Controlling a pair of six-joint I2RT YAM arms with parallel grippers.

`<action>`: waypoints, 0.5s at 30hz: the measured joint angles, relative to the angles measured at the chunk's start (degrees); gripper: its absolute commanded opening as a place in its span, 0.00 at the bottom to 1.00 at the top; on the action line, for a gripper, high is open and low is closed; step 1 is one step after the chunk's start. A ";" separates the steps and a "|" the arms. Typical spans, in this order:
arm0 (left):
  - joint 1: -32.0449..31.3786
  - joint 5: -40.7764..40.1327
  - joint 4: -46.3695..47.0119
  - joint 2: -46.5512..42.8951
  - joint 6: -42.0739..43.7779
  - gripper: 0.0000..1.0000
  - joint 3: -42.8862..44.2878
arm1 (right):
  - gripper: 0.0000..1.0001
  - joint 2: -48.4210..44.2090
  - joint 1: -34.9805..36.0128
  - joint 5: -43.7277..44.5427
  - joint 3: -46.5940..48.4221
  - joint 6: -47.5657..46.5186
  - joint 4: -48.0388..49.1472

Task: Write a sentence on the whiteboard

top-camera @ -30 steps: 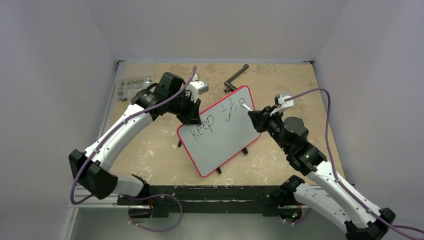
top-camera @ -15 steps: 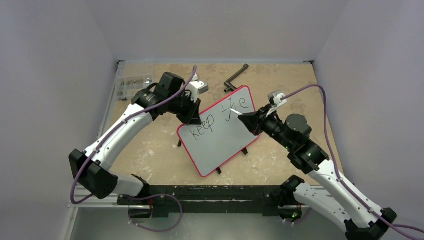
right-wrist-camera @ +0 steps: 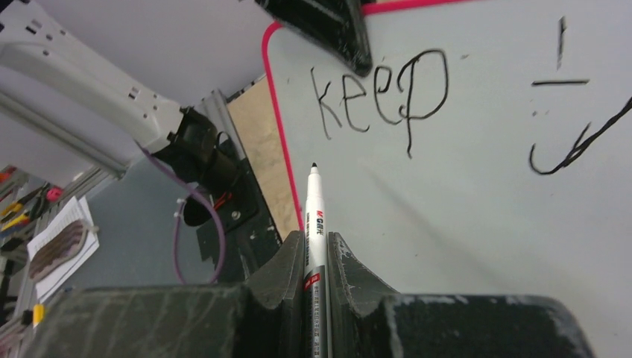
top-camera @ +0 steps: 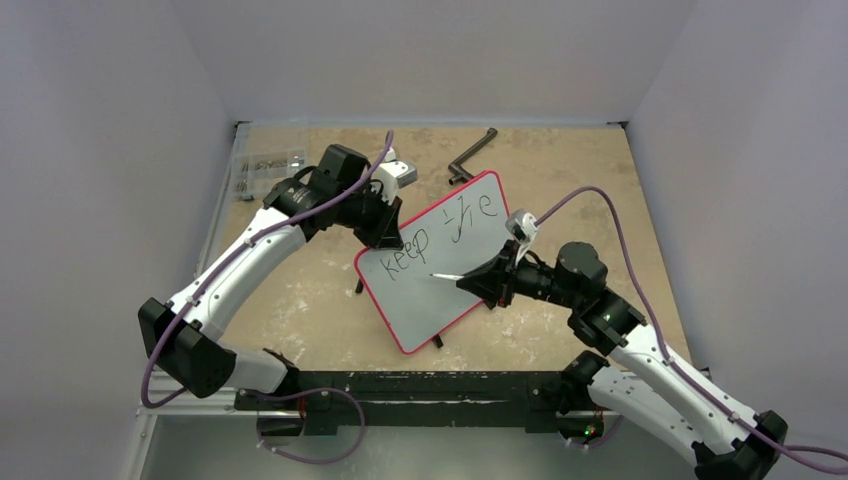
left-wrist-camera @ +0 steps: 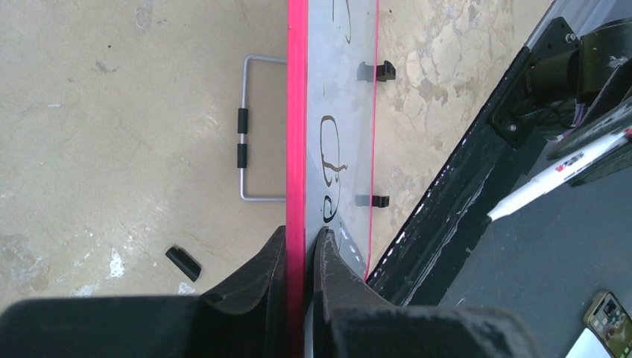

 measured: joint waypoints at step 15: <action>-0.04 -1.27 0.68 -0.55 -1.31 0.00 -0.76 | 0.00 7.43 8.72 3.52 -4.04 -1.95 5.03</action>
